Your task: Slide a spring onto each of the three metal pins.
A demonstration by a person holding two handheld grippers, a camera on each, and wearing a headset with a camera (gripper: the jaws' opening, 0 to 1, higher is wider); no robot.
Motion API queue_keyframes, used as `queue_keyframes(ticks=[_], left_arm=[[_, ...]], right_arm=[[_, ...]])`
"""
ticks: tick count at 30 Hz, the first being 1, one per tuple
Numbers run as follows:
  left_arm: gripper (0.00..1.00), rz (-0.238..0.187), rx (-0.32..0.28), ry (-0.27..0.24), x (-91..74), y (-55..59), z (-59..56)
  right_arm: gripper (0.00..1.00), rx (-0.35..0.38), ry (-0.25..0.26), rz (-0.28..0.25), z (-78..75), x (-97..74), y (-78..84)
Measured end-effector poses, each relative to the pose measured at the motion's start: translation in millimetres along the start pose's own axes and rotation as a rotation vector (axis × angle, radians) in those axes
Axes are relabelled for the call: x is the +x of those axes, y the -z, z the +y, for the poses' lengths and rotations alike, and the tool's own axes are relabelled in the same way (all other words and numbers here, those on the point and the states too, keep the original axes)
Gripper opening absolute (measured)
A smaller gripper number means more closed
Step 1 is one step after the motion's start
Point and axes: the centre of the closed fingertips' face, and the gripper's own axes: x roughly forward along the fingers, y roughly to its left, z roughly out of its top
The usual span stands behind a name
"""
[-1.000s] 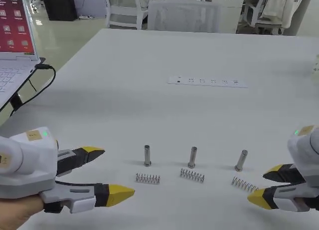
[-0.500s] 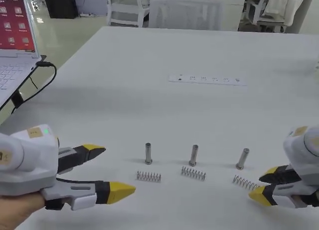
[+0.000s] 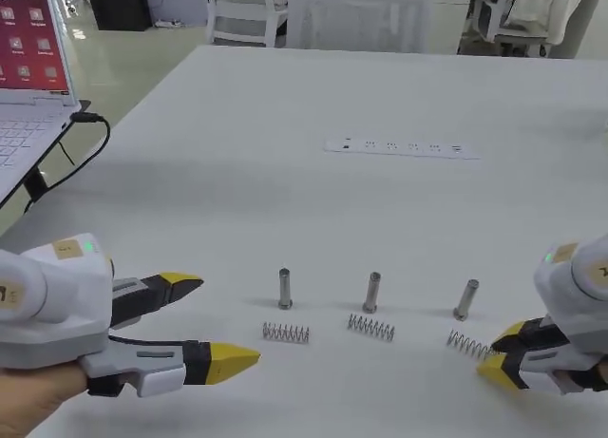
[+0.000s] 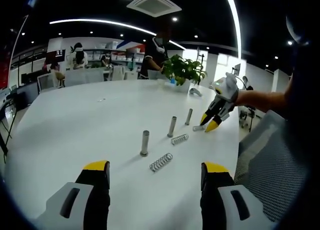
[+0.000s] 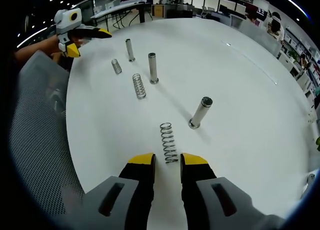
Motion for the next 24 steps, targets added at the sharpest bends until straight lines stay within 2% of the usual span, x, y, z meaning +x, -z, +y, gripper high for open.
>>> queue_keyframes(ticks=[10, 18, 24], left_arm=[[0.69, -0.001, -0.004, -0.002, -0.7, -0.1, 0.1], [0.69, -0.001, -0.004, -0.001, -1.2, -0.2, -0.9], [0.69, -0.002, -0.003, 0.001, -0.8, -0.5, -1.5]], right_arm=[[0.14, -0.018, -0.001, 0.007, -1.4, 1.2, -0.1], [0.12, 0.017, -0.005, 0.002, -2.7, 1.3, 0.1], [0.08, 0.009, 0.003, 0.007, -4.5, 1.2, 0.9]])
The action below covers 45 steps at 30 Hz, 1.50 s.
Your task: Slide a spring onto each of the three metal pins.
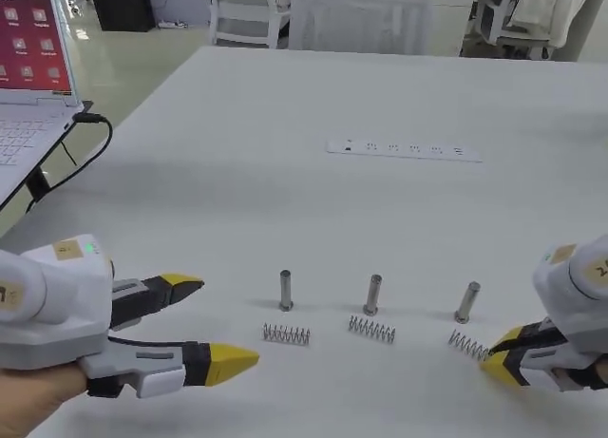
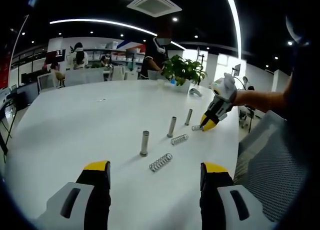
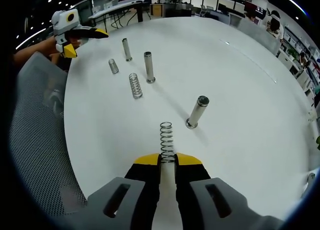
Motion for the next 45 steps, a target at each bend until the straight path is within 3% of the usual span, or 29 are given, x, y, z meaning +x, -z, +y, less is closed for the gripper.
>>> queue_keyframes(ticks=[29, 45], left_arm=[[0.67, 0.003, 0.02, 0.051, 3.2, 0.7, -10.8], [0.63, 0.014, 0.039, 0.103, 6.6, 2.0, -20.6]], right_arm=[[0.08, -0.02, -0.002, -0.005, 13.6, -13.9, -11.3], [0.08, -0.046, -0.046, -0.006, 31.3, -18.5, -20.2]])
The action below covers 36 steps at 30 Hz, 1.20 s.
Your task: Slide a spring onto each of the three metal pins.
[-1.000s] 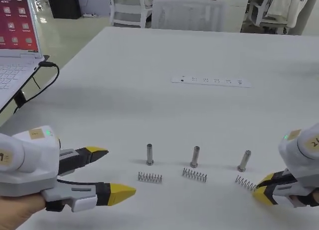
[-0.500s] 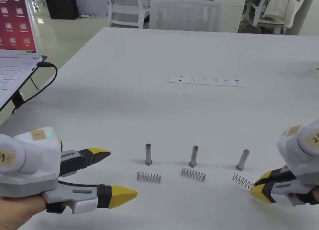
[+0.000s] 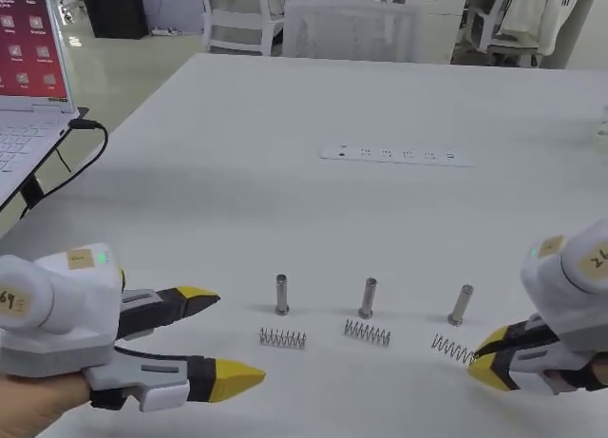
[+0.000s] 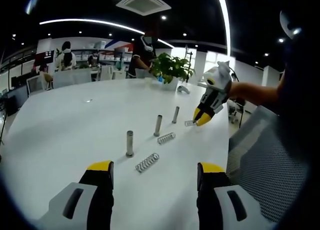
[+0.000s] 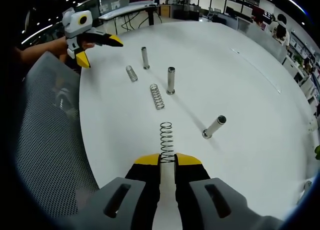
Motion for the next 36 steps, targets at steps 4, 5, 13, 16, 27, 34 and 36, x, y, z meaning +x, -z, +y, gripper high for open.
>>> queue_keyframes(ticks=[4, 5, 13, 16, 27, 34, 36], left_arm=[[0.63, 0.002, 0.005, 0.011, 1.0, -0.9, -1.9], [0.62, 0.001, 0.007, 0.016, 1.4, -1.5, -2.9], [0.61, 0.014, 0.017, 0.044, 4.1, -1.2, -8.5], [0.6, 0.016, 0.023, 0.055, 4.4, -1.8, -11.3], [0.59, 0.024, 0.032, 0.095, 5.3, -5.0, -19.1], [0.59, 0.03, 0.049, 0.114, 9.6, -9.2, -22.1], [0.58, 0.032, 0.053, 0.121, 10.6, -9.6, -23.0]], right_arm=[[0.08, -0.007, -0.008, 0.001, 2.8, -0.7, -1.2], [0.08, -0.009, -0.012, 0.0, 3.9, -1.0, -1.9], [0.08, -0.028, -0.028, -0.001, 11.4, -2.6, -7.1], [0.08, -0.034, -0.035, -0.003, 14.1, -3.0, -8.9], [0.08, -0.066, -0.055, -0.003, 23.0, -4.8, -14.1], [0.08, -0.082, -0.065, -0.002, 26.2, -5.2, -17.9], [0.08, -0.088, -0.069, -0.001, 27.7, -5.2, -19.0]])
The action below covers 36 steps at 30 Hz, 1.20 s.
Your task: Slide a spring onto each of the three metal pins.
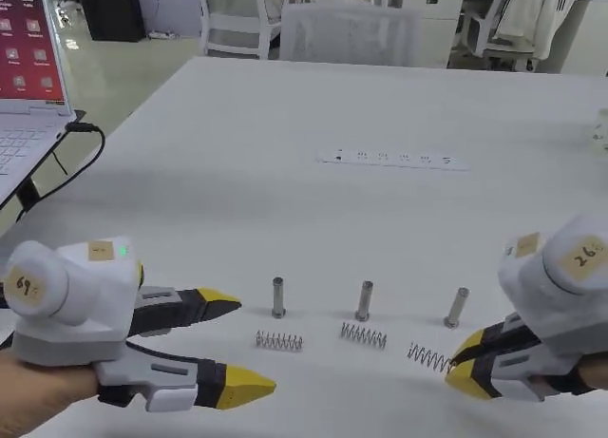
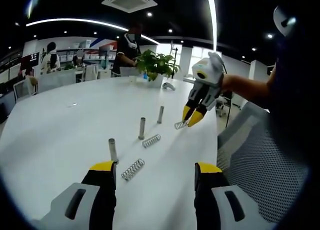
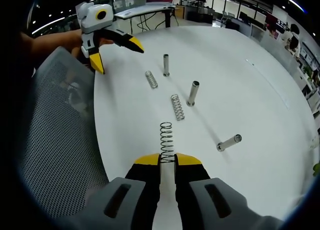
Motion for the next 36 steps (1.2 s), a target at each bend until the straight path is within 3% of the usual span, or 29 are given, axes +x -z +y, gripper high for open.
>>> queue_keyframes(ticks=[36], left_arm=[[0.51, 0.036, 0.091, 0.111, 20.1, -9.8, -19.3]], right_arm=[[0.08, -0.16, -0.068, 0.007, 24.9, 17.7, -46.4]])
